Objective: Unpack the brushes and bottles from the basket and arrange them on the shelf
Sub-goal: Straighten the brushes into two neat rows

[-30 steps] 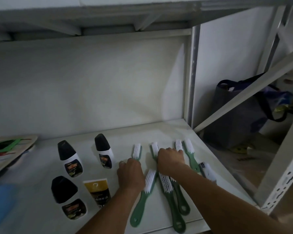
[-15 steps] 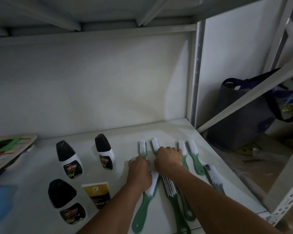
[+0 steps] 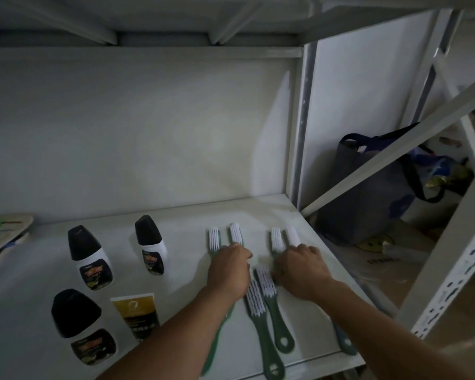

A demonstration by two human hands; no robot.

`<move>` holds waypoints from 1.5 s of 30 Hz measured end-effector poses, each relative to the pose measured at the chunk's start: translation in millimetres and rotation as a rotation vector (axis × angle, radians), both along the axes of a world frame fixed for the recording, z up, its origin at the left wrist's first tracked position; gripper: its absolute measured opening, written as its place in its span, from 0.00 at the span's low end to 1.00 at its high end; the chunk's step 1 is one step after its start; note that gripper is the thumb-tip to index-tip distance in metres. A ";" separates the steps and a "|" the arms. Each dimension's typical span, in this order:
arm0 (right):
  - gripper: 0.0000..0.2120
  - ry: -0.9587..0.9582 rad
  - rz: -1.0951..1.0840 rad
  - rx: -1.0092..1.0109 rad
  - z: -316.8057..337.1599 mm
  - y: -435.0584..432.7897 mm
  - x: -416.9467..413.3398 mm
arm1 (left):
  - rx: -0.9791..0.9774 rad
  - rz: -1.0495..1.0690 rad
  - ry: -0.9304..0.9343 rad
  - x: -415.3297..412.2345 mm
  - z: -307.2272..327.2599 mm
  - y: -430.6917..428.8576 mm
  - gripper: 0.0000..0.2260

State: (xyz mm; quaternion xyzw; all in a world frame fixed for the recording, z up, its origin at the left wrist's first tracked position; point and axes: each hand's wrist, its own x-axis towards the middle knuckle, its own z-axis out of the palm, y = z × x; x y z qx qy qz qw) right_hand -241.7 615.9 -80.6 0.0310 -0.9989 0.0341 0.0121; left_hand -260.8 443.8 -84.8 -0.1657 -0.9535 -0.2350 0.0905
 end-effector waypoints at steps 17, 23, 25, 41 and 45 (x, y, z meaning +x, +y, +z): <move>0.14 -0.005 0.101 0.025 -8.8 -6.9 -31.2 | -0.113 0.011 -0.033 -6.1 -10.0 1.7 0.05; 0.19 0.011 0.096 -0.022 -7.7 -4.7 -25.1 | -0.046 0.021 -0.031 -0.6 -8.8 3.3 0.11; 0.17 0.132 0.003 -0.051 -4.7 3.1 -19.5 | -0.003 0.045 -0.028 2.7 -6.8 0.5 0.12; 0.14 0.007 -0.180 -0.101 -12.5 28.3 -46.2 | 0.021 0.244 -0.198 -0.1 -9.8 -39.3 0.15; 0.15 0.021 -0.179 -0.109 -15.5 29.2 -53.3 | 0.029 0.248 -0.177 -0.7 -11.5 -38.3 0.17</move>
